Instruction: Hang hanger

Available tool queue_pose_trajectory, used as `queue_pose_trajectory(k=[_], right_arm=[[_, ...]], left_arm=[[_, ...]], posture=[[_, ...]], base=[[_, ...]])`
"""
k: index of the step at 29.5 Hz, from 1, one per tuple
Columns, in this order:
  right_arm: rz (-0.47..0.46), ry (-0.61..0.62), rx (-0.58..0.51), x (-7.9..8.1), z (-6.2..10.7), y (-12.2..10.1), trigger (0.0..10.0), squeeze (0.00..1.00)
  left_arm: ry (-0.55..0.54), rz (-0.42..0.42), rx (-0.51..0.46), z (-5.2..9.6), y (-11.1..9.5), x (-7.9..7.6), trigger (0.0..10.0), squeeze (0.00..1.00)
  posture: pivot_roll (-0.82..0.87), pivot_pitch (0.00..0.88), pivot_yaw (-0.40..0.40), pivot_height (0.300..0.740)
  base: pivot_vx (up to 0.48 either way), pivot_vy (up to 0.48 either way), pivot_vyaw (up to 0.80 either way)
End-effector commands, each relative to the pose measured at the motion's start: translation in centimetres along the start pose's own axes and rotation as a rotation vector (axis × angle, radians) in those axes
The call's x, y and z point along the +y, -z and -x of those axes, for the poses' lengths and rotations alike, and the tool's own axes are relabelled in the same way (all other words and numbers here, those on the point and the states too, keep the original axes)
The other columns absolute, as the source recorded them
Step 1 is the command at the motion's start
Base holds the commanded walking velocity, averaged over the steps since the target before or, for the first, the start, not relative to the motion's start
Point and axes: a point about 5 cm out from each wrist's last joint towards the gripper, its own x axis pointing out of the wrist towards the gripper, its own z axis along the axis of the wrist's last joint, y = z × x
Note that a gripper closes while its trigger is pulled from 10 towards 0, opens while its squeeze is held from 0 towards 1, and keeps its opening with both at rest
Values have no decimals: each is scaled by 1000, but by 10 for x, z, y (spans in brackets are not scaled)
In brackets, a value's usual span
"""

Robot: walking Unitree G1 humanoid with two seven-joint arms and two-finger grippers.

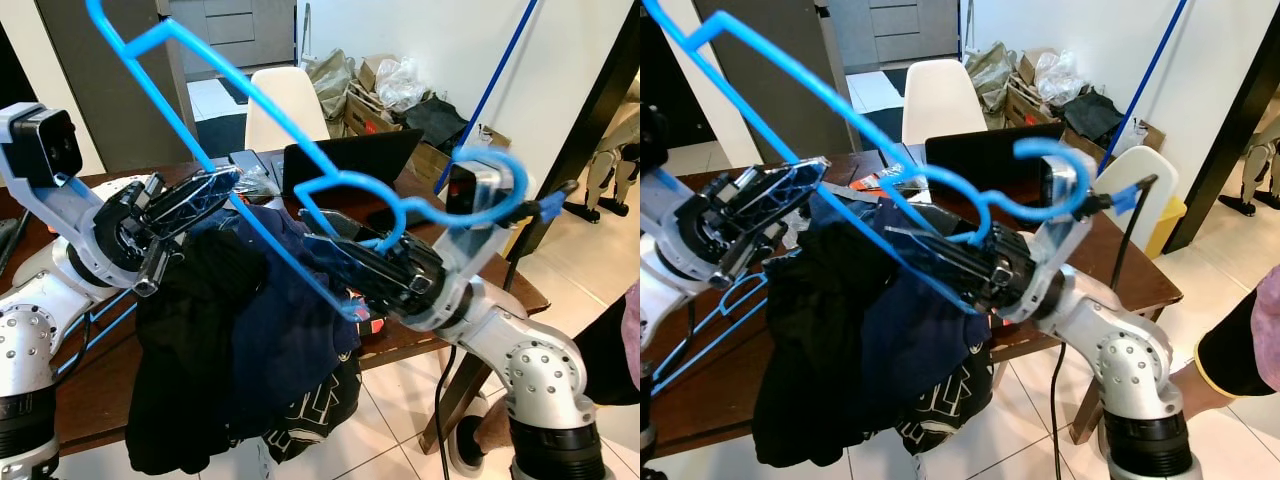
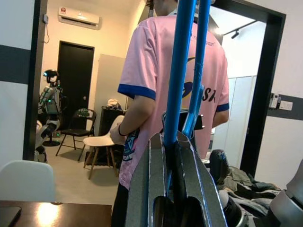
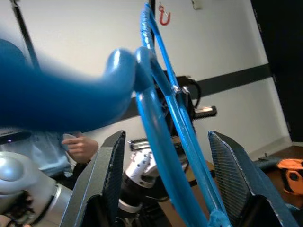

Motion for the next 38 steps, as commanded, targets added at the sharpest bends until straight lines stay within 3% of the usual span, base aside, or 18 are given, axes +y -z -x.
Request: queue_pose_trajectory(k=[1,11,12,15,16,23,24,33,38], right_arm=[[-15,5,-7,2,5,-2,10000,1000],[-80,-4,2,7,3,6,10000,1000],[-84,13,7,6,2,8,10000,0],[-88,24,9,5,2,9,10000,0],[-109,38,-15,3,-1,9,0,0],[-142,101,-123,-5,-7,6,0,0],[-148,110,-136,-6,-8,6,10000,0],[-144,30,-221,5,-11,3,10000,0],[-232,-8,-361,7,-10,-8,10000,0]], left_arm=[[-10,-55,-23,1,-9,1,0,0],[-12,-72,-19,-1,-9,2,0,0],[-9,-72,-15,-2,-8,2,0,0],[-8,-73,-12,-3,-8,3,0,0],[-3,-78,-5,-6,-6,2,0,0],[17,-96,-12,-16,-5,0,0,0],[20,-98,-15,-17,-4,-1,0,0],[0,-111,-48,-18,-7,2,0,0],[-25,-123,-75,-17,-9,5,0,0]], posture=[[3,0,13,740],[2,0,18,740],[1,0,19,740],[1,0,19,740],[4,0,18,740],[4,0,18,740],[4,0,18,740],[4,0,18,740],[1,0,15,740]], base=[[0,0,0],[0,0,0],[0,0,0],[0,0,0],[0,0,0],[0,0,0],[0,0,0],[0,0,0],[0,0,0]])
